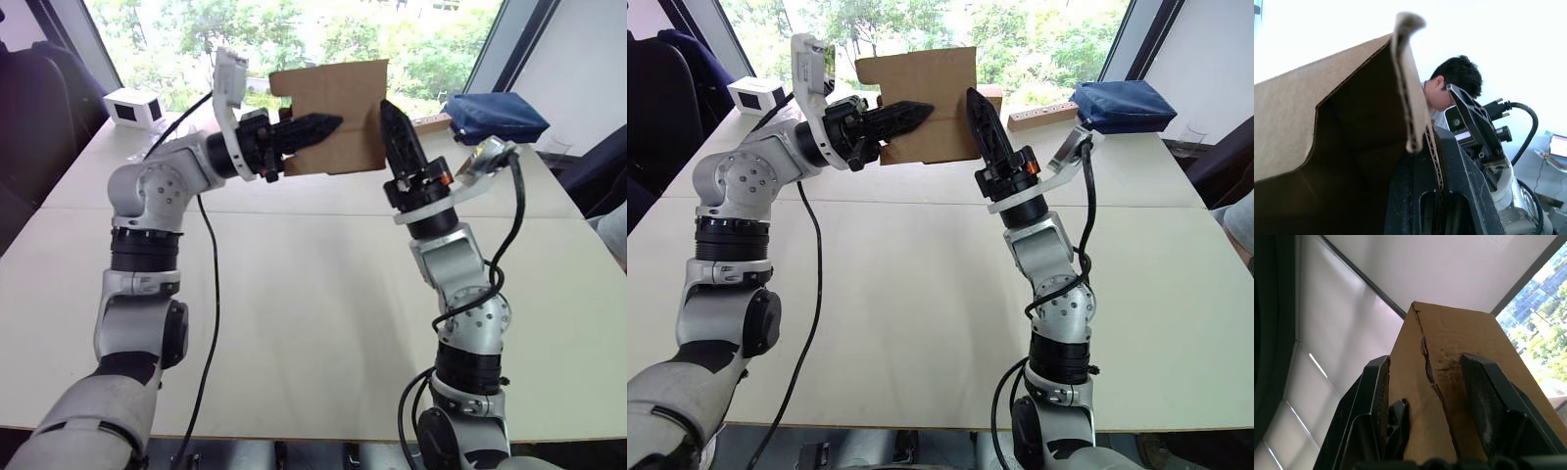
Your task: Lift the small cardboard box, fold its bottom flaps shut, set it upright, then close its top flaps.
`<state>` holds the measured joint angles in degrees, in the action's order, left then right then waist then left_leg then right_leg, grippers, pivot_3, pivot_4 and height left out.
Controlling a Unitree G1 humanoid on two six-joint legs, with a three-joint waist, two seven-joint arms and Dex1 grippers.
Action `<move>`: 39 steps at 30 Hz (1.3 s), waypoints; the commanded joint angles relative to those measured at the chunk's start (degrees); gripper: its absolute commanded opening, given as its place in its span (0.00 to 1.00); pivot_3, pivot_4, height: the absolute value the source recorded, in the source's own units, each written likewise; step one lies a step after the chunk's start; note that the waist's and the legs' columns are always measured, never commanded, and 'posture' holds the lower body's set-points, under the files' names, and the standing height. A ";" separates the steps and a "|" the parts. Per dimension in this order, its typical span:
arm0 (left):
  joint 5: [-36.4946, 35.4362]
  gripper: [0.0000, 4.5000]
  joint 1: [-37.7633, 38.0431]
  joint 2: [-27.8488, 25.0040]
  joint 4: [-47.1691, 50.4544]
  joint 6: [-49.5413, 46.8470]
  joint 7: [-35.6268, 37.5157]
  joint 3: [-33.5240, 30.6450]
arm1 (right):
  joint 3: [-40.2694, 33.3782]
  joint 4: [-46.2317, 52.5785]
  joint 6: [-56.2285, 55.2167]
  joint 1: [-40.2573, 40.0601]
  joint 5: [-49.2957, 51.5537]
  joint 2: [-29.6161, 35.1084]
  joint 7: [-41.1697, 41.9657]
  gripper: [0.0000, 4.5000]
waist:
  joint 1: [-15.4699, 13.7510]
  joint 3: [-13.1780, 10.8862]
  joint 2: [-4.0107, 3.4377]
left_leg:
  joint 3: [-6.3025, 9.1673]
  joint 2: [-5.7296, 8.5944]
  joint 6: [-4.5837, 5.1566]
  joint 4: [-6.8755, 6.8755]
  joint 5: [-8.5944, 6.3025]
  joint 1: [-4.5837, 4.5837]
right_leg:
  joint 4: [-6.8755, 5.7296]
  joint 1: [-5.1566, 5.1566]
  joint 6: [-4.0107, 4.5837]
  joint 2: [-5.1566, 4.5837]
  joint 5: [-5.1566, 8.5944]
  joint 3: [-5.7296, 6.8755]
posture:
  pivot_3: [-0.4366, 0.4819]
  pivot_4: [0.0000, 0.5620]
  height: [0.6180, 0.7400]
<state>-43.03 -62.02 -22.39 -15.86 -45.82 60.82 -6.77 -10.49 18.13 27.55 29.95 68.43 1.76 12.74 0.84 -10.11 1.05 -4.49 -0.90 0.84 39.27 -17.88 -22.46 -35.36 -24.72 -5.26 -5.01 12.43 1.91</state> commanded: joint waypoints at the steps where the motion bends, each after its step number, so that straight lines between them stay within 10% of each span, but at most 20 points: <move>1: -0.93 0.00 -1.54 -0.94 2.24 -0.58 0.50 -0.63 | -0.21 4.24 2.25 -0.44 1.92 3.41 1.52 0.52 | 0.00 0.00 0.00 | 0.00 0.00 0.00 0.00 0.00 0.00 | 0.00 0.00 0.00 0.00 0.00 0.00 | 0.48 0.27 1.00; 6: -1.73 0.00 -1.79 -2.50 1.89 -1.59 1.36 -1.58 | -2.52 6.58 3.21 -1.94 4.76 7.07 1.01 0.52 | -0.01 0.00 0.00 | 0.01 0.00 0.01 0.00 -0.01 -0.01 | 0.01 0.00 0.00 0.01 0.00 0.01 | 0.48 0.27 1.00; 14: -2.36 0.00 -1.38 -2.41 2.41 -2.34 0.97 -1.67 | -3.61 5.05 0.72 -1.79 3.95 6.41 -0.86 0.01 | -0.02 0.00 0.00 | 0.01 0.00 0.01 -0.01 -0.01 0.00 | 0.01 0.00 0.00 0.01 0.00 0.01 | 0.48 0.27 1.00; 39: 2.83 0.00 0.05 -0.96 3.30 0.03 2.48 3.68 | 5.51 2.00 2.50 -0.16 -8.49 7.89 6.85 0.01 | -0.04 0.00 0.00 | -0.01 0.00 0.01 -0.03 0.00 -0.01 | 0.03 -0.01 0.00 0.01 0.00 0.00 | 0.48 0.27 1.00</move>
<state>-40.47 -60.93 -24.24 -13.20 -46.77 62.72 -4.69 -9.32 16.07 28.45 29.29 60.20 9.97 17.17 0.80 -10.11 1.05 -4.49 -0.90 0.85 39.24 -17.88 -22.46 -35.34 -24.73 -5.25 -5.00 12.44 1.92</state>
